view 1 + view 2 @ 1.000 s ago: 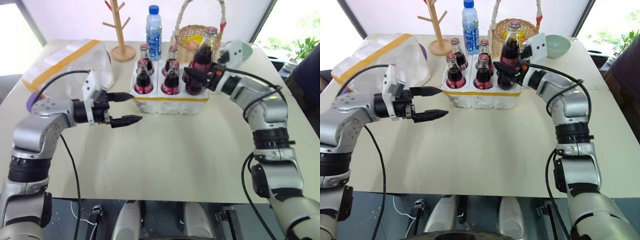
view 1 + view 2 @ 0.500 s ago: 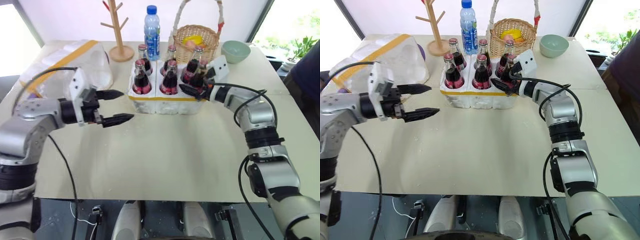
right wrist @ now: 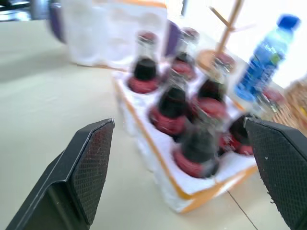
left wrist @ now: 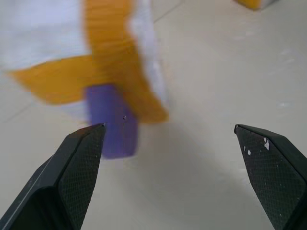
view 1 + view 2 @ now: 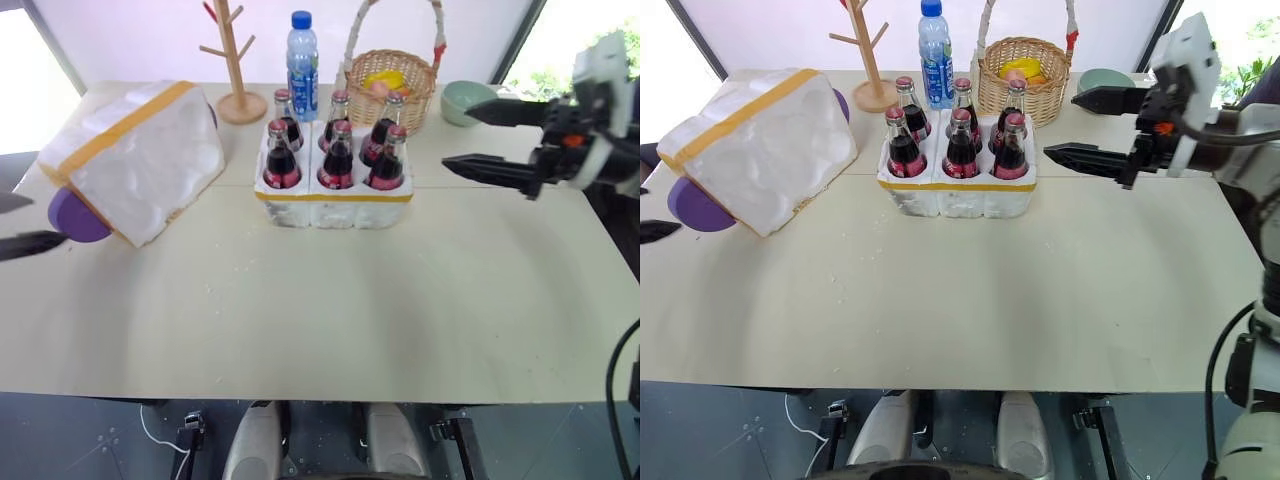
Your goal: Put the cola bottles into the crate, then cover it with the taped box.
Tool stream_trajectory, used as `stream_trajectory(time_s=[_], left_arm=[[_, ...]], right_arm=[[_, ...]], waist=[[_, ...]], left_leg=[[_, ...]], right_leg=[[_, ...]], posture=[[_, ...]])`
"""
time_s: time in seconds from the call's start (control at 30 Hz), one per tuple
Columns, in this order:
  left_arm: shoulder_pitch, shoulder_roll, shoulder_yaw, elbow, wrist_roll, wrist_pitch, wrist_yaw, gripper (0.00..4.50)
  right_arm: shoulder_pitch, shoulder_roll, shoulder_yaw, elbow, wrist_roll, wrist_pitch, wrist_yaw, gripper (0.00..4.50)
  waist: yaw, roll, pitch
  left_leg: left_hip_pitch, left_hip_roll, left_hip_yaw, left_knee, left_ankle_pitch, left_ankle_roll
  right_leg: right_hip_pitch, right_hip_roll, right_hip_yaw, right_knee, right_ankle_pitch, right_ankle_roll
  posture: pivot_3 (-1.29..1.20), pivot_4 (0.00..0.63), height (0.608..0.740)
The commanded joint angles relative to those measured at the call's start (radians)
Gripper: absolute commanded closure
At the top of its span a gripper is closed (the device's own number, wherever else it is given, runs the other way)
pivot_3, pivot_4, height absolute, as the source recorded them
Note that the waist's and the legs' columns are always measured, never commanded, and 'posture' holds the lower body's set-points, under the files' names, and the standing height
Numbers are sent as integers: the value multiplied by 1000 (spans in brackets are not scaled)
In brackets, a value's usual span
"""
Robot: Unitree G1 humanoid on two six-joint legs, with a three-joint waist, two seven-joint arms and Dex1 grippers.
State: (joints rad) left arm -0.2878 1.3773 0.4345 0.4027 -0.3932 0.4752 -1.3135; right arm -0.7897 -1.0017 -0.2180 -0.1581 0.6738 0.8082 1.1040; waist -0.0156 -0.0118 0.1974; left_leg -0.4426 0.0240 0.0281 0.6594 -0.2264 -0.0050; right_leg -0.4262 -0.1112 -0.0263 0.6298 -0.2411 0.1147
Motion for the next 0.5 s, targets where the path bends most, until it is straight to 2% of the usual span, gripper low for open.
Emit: stream_trajectory(time_s=[0.03, 0.23, 0.37, 0.5], left_arm=[[-175, 19, -127, 171, 85, -116, -23, 0], [-542, -104, -386, 492, 296, -264, -49, 0], [-702, -178, -476, 664, 406, -316, -19, 0], [-787, -214, -540, 782, 498, -372, 10, 0]], right_arm=[[-12, -24, -33, -51, 39, -7, 18, 76], [-6, -58, -71, -130, 134, 16, 72, 76], [-27, -73, -81, -149, 163, 30, 44, 76], [-31, -88, -104, -164, 185, 41, 13, 76]], waist=[[2, 0, 0], [12, 0, 0], [6, -6, 0], [0, -7, 0]], left_leg=[[0, 0, 1, 0, 0, 0], [-2, -1, 2, 0, 0, 0], [-2, 0, 2, 2, 0, 0], [-2, 1, 2, 2, 0, 0]], right_leg=[[0, 0, 0, 0, 0, -1], [-1, 1, 0, 1, 3, 3], [-1, 1, 0, 3, 3, 4], [-1, 2, 0, 2, 3, 4]], posture=[[0, 150, 740], [0, 150, 740], [0, 150, 740], [0, 150, 740]])
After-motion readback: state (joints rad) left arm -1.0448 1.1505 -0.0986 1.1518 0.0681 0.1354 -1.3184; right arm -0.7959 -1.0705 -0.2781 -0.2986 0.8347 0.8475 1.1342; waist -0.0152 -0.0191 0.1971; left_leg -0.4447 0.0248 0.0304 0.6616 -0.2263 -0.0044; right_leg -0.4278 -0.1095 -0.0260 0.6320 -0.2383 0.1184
